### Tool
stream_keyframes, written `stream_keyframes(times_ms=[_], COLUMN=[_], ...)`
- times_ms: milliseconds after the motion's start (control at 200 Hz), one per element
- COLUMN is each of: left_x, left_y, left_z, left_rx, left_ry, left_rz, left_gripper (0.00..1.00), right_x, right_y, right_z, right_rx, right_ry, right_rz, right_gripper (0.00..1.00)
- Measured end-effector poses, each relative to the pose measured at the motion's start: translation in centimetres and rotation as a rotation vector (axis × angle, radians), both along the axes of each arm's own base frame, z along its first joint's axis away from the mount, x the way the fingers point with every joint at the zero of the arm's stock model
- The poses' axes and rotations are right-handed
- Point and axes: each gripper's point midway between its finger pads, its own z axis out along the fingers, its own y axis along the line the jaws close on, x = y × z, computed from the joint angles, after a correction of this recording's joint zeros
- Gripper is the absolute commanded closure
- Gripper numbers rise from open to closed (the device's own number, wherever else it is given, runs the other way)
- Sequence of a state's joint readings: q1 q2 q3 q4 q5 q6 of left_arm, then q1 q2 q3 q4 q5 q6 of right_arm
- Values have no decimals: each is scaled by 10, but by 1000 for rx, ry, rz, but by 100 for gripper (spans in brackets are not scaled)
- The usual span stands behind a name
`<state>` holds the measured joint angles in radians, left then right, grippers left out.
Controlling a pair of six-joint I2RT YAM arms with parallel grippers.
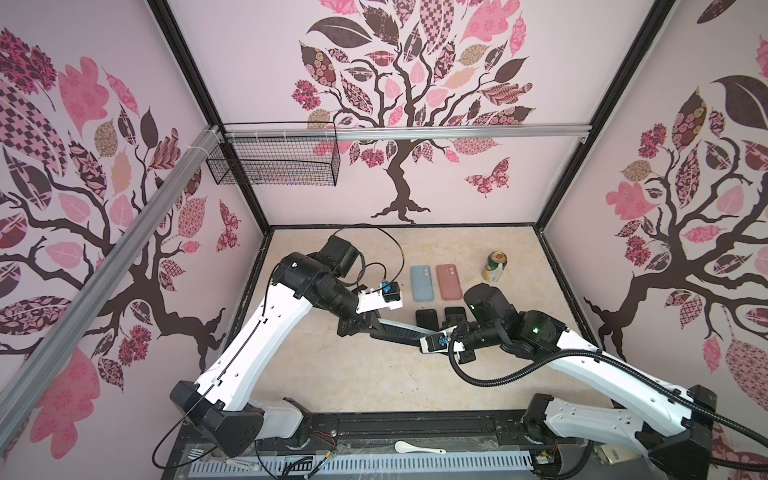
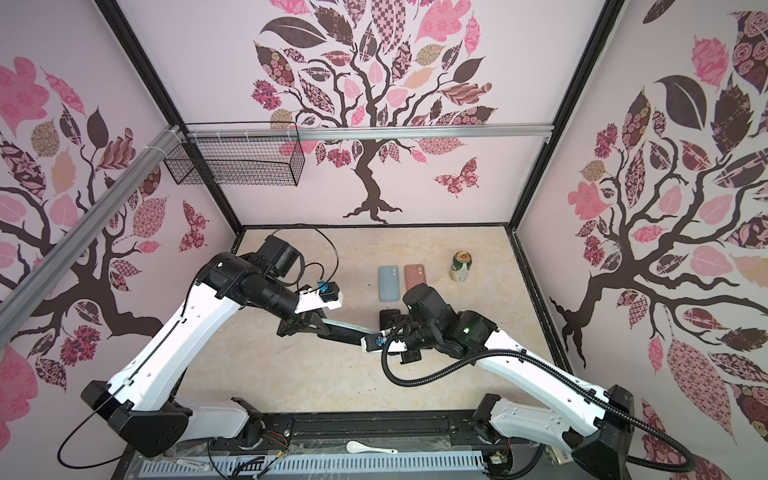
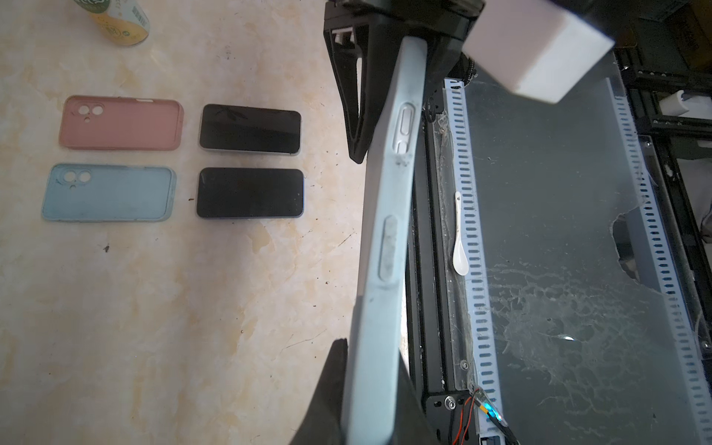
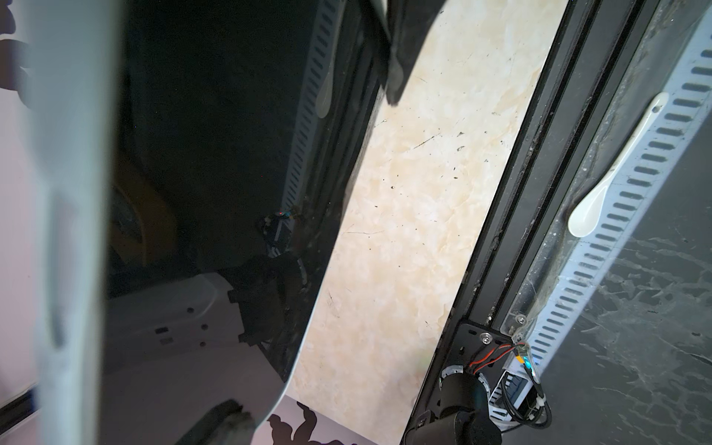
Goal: Take the phone out of the phone case
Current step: Remove the phone case from the phone.
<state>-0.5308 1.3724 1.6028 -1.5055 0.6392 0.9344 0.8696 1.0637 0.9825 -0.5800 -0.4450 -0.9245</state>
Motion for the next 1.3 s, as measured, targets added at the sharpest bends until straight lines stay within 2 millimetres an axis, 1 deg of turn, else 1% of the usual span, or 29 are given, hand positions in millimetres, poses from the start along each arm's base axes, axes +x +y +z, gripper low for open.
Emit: stream_keyframes(times_ms=[220, 580, 785, 1295], left_x=[6, 8, 9, 8], left_y=[0, -1, -1, 0], left_z=[-2, -4, -5, -7], left_rx=[31, 45, 45, 50], left_ry=[6, 11, 6, 55], left_rz=[-15, -31, -39, -13], left_gripper=[100, 100, 100, 100], right_x=[2, 2, 2, 11], right_y=[1, 1, 1, -1], right_z=[-5, -10, -11, -11], right_rx=[-19, -39, -48, -71], right_ry=[-7, -21, -33, -116], right_rz=[8, 23, 17, 13], right_gripper=[100, 100, 100, 100])
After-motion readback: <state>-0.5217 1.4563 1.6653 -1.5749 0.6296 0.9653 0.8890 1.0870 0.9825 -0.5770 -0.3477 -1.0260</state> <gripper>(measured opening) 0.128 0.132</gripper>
